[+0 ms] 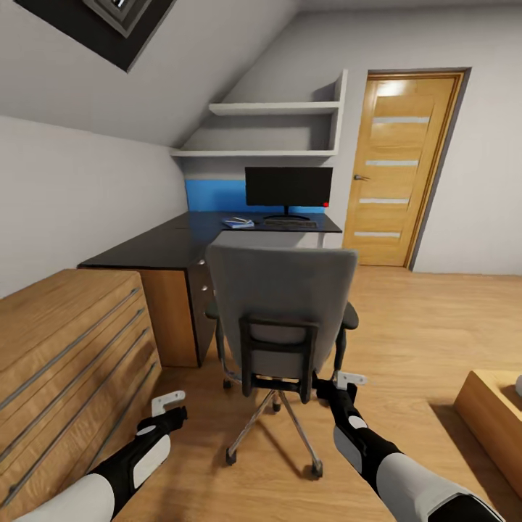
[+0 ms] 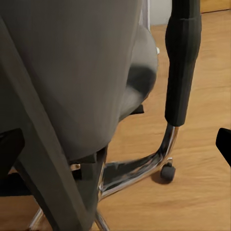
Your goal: In the bedroom, organize the workspace by keeping the computer under the desk, ensuring the monitor is on the desk, placing the keyboard on the desk next to the monitor, placing the mouse on the desk next to the keyboard, moving the folder from the swivel chair onto the desk next to the mouse, stacking the notebook on top of the folder with the pen on top of the notebook, and positioning the swivel chair next to the desk.
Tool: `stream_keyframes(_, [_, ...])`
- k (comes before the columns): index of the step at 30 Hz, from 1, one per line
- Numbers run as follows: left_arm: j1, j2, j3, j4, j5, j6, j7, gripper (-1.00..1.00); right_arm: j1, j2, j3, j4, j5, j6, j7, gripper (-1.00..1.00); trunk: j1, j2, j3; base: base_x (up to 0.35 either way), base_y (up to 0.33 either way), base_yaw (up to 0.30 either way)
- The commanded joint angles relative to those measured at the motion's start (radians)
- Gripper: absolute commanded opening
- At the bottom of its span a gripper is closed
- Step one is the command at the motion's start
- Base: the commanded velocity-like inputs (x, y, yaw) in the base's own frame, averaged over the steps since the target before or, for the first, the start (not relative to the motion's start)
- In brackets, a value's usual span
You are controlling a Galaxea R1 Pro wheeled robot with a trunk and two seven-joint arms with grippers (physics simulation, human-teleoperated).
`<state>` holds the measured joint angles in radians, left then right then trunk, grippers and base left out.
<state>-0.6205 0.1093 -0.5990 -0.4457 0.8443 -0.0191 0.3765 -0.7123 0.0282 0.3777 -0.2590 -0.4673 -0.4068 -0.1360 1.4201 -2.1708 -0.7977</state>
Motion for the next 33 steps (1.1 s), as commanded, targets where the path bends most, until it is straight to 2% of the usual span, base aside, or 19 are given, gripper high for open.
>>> stream_keyframes(1, [-0.001,0.001,-0.009,-0.002,0.009,-0.002,0.007,1.00,-0.001,0.000,0.009,0.000,-0.003,-0.003,-0.007,1.00,0.000,0.000,-0.001,0.000,0.000,0.075])
stream_keyframes(8, [-0.001,0.000,-0.017,-0.002,0.009,-0.001,0.007,1.00,-0.002,-0.001,0.008,0.001,-0.003,-0.003,-0.007,1.00,0.000,0.000,0.001,0.000,0.000,-0.033])
stream_keyframes(20, [-0.001,0.000,-0.019,-0.002,0.009,-0.001,0.007,1.00,-0.002,-0.002,0.007,0.001,-0.002,-0.003,-0.007,1.00,0.000,0.000,0.012,0.000,0.000,-0.218])
stream_keyframes(33, [-0.001,0.000,-0.019,-0.002,0.009,0.000,0.007,1.00,-0.001,-0.001,0.008,0.001,-0.002,-0.004,-0.005,1.00,0.000,0.000,0.013,-0.107,0.113,-0.020])
